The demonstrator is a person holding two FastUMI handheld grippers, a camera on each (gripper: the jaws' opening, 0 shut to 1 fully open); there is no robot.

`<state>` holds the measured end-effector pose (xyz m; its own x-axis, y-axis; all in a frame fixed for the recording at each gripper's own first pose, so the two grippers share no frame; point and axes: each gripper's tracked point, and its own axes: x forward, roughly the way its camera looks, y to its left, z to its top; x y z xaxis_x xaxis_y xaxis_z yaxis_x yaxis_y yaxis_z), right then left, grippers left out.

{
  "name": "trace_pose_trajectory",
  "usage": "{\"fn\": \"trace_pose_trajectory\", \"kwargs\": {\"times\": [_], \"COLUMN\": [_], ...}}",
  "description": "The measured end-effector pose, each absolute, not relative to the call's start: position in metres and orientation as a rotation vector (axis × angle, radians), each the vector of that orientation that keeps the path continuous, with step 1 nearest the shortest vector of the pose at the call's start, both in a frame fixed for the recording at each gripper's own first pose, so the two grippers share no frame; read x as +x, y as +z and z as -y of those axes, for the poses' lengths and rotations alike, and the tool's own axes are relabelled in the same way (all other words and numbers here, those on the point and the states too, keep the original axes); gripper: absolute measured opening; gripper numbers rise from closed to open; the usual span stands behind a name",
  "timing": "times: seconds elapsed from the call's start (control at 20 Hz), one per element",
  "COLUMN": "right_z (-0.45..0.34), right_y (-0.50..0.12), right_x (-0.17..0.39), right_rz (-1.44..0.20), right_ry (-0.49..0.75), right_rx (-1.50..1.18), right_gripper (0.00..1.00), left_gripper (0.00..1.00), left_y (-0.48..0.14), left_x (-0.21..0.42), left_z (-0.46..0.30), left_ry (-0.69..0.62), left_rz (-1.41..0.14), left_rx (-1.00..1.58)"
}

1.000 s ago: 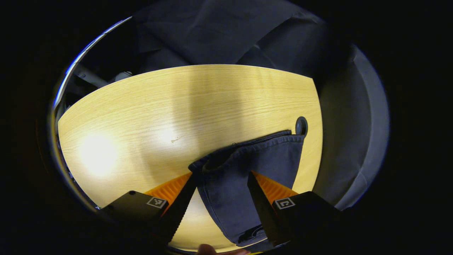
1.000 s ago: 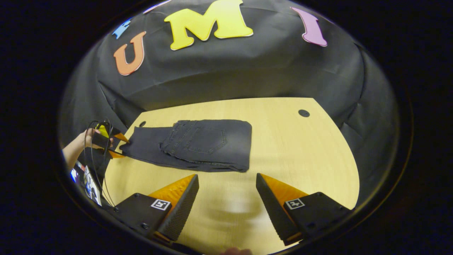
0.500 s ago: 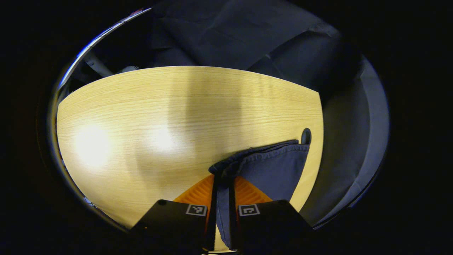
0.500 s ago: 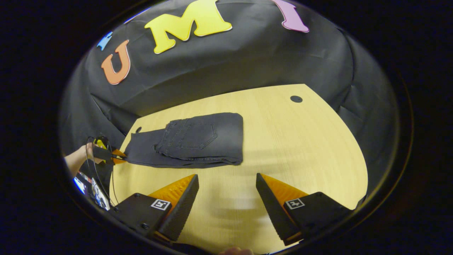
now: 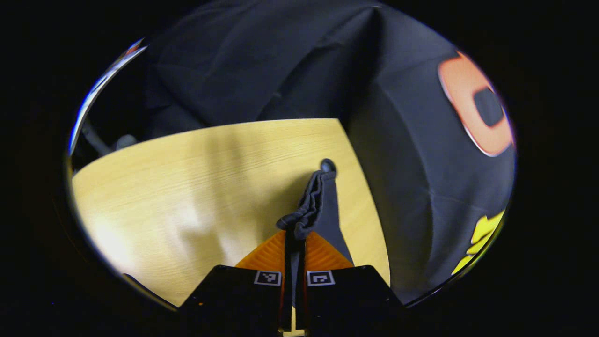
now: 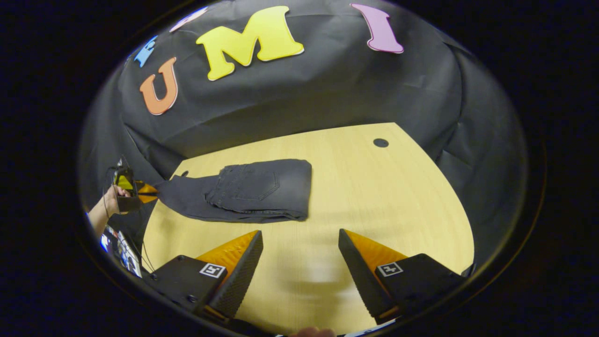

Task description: Grasp the waist and the cuffs of the jeans and fold them to make the two legs overlap; first hold the waist and fold one-third of the jeans toward the cuffs, then hold the cuffs and fold the remaining one-third in the same direction to finish folding.

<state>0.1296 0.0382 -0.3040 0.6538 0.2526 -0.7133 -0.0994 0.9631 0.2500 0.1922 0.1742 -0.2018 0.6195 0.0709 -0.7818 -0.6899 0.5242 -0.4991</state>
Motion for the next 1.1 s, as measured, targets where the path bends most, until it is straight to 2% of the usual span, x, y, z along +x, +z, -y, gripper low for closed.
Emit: {"fn": "trace_pose_trajectory", "kwargs": {"times": [0.2, 0.35, 0.45, 0.6, 0.75, 0.9, 0.95, 1.0, 1.1], "right_z": [-0.015, 0.005, 0.027, 0.061, 0.09, 0.109, 0.113, 0.118, 0.118], "right_y": [-0.286, -0.279, -0.278, -0.285, -0.294, -0.297, -0.3, -0.301, -0.305], "right_x": [0.119, 0.11, 0.101, 0.085, 0.072, 0.064, 0.064, 0.063, 0.066], "right_rz": [-0.782, -0.767, -0.764, -0.791, -0.818, -0.828, -0.833, -0.837, -0.844], "right_ry": [0.189, 0.173, 0.137, 0.061, -0.007, -0.028, -0.026, -0.022, -0.009], "right_rx": [0.162, 0.149, 0.144, 0.167, 0.184, 0.156, 0.143, 0.137, 0.154], "right_gripper": [1.0, 1.0, 1.0, 0.99, 0.99, 1.0, 1.0, 1.0, 1.0], "left_gripper": [0.06, 0.06, 0.06, 0.06, 0.06, 0.06, 0.06, 0.06, 0.08], "left_y": [-0.096, -0.043, -0.032, -0.065, -0.129, -0.167, -0.226, -0.192, -0.178], "left_x": [0.224, 0.24, 0.243, 0.24, 0.235, 0.239, 0.203, 0.224, 0.229], "left_z": [-0.09, 0.008, 0.078, 0.169, 0.217, 0.209, 0.242, 0.228, 0.214], "left_ry": [0.279, 0.08, -0.046, -0.186, -0.22, -0.176, -0.16, -0.143, -0.117], "left_rz": [-0.649, -0.576, -0.539, -0.545, -0.607, -0.655, -0.655, -0.648, -0.641], "left_rx": [-0.646, -0.487, -0.359, -0.151, -0.015, 0.09, 0.107, 0.117, 0.123]}}
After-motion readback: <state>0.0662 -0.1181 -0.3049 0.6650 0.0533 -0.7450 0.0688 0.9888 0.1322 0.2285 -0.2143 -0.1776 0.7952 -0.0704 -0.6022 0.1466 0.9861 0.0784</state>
